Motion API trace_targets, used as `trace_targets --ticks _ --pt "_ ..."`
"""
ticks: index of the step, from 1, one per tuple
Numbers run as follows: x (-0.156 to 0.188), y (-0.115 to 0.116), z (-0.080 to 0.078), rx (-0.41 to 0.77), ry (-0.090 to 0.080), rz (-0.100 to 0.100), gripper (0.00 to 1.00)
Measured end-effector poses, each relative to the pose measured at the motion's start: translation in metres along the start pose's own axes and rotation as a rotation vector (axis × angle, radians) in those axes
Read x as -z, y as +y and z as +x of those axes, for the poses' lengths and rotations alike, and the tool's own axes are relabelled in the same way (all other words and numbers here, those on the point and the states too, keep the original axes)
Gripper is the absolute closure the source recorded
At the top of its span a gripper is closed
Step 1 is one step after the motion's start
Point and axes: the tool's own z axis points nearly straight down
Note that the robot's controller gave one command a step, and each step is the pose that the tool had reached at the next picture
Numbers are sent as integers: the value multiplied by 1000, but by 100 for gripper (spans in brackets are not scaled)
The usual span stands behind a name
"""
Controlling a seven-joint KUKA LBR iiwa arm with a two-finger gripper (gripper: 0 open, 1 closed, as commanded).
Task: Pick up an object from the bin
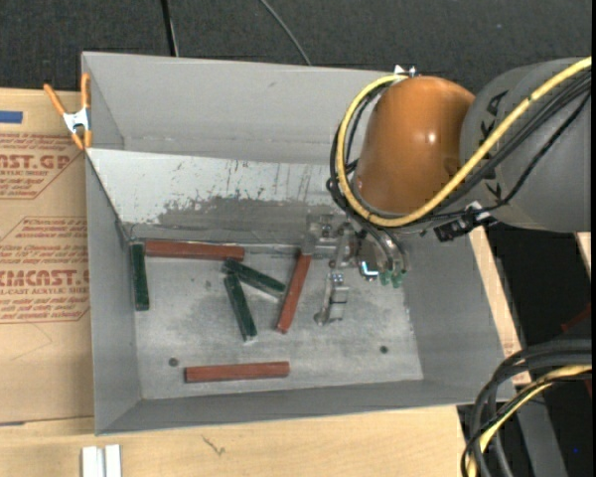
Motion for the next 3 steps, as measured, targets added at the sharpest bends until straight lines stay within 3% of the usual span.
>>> trace_targets --ticks 1,2,3 --pt "4 0 -2 -1 -8 -1 0" --pt "-46 -4 -11 115 -12 1 0" --pt "-74 -5 -16 218 -4 1 0"
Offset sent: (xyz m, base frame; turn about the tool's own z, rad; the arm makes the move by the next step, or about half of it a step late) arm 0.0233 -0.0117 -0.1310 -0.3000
